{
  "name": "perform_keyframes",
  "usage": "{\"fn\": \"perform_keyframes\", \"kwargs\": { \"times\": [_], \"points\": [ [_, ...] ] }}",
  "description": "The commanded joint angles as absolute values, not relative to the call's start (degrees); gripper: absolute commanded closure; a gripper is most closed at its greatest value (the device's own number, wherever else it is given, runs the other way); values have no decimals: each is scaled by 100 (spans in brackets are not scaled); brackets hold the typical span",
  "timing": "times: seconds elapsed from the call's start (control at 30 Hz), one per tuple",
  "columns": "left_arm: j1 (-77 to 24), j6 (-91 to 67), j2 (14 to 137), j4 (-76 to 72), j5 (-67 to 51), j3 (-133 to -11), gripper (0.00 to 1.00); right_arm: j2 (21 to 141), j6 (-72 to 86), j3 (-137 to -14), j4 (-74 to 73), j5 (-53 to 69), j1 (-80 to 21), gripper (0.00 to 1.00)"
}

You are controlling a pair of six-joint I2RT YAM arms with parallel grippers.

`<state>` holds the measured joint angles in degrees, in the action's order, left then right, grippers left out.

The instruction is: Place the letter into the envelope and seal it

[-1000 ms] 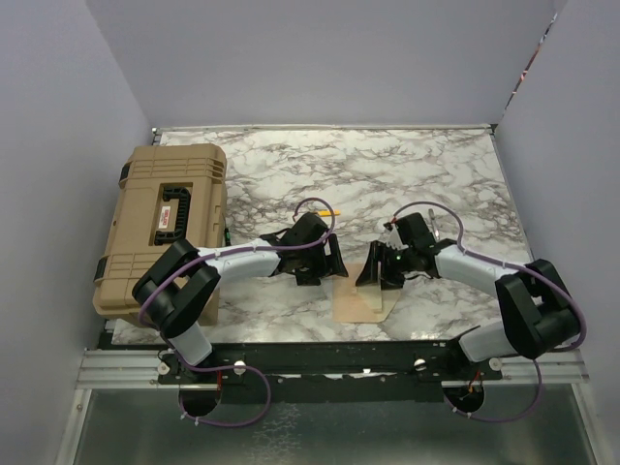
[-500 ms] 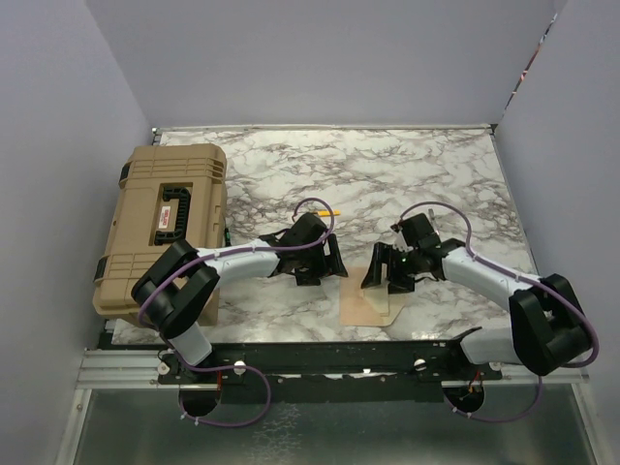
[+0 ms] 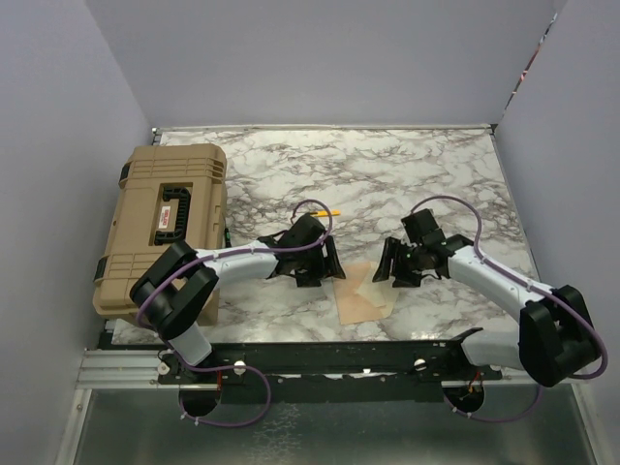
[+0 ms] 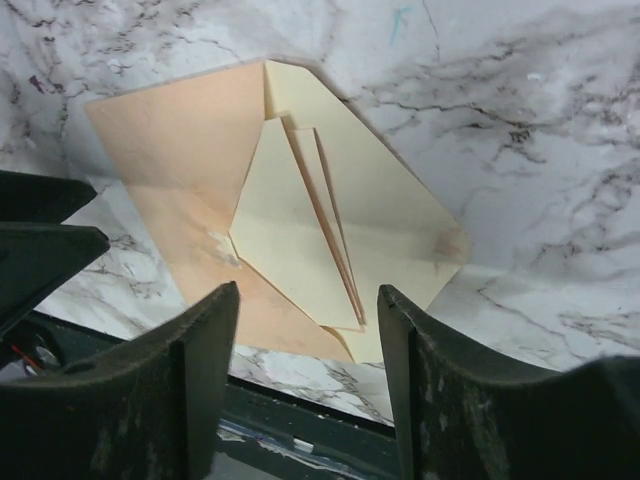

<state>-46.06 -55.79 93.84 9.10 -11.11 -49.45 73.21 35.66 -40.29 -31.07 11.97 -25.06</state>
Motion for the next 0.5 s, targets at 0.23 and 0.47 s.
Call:
{"fn": "perform_keyframes", "kwargs": {
  "times": [0.23,0.47],
  "points": [
    [-4868,-6129,9381,1028,-1169,-4588,32,7441,3585,-3486,-2487,1513,-2531,53],
    [-5009,-6345,9513,994,-1063,-4566,36,7813,3599,-3320,-1889,1980,-2531,62]
  ]
}}
